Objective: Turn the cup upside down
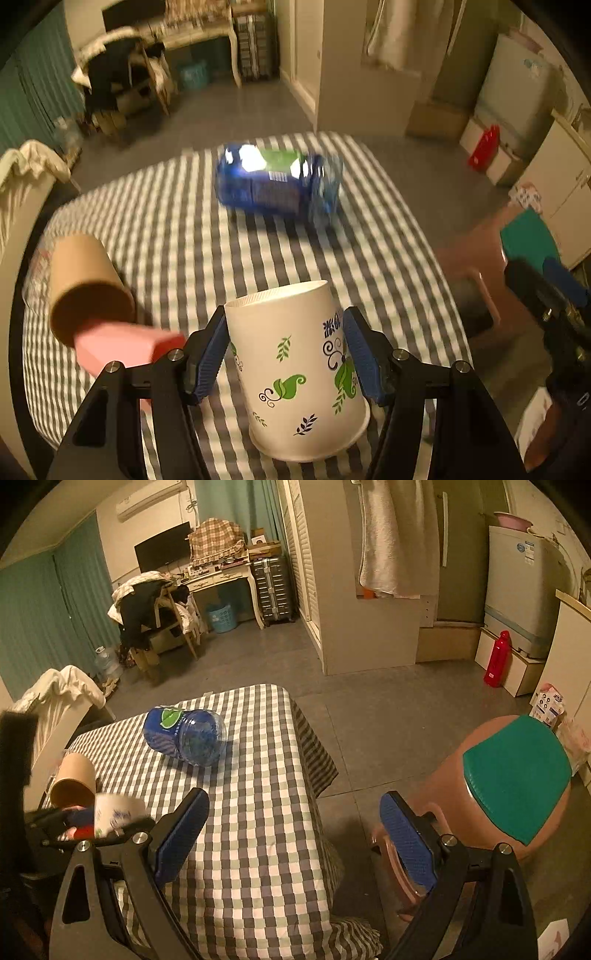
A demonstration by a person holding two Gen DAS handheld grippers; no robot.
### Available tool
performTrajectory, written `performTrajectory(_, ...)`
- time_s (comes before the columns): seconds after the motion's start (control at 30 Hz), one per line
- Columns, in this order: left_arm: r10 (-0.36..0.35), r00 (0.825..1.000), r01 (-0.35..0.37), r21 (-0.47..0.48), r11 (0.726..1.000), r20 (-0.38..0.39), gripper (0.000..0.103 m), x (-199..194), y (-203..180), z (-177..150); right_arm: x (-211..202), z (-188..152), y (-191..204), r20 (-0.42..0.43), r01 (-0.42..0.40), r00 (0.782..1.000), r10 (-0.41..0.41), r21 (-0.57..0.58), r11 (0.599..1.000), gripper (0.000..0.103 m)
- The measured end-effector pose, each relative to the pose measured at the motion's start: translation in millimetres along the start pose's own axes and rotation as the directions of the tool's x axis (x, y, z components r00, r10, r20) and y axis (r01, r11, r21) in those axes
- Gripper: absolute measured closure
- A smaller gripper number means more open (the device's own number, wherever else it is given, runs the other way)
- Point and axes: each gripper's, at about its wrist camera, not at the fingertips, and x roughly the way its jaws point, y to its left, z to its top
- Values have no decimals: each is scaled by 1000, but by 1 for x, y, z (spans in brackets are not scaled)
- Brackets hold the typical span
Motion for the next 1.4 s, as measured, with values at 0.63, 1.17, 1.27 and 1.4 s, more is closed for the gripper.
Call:
performTrajectory(0.63,22,989,-21,-7,1000,150,43,6,0,-32,3,-1,8,-7,7,1000,-7,-17,1000,9)
performTrajectory(1.17,0,959,0,-2,1000,284,21,-33,6,-35,-25,0,14,115,-59,991,61,-25,998,9)
performTrajectory(1.27,-5,943,12,-20,1000,333,21,-56,17,-36,-47,0,19,177,-80,981,83,-25,996,9)
performTrajectory(1.4,5,913,12,-39,999,407,21,-94,39,-42,-74,-2,26,237,-85,967,88,-23,996,9)
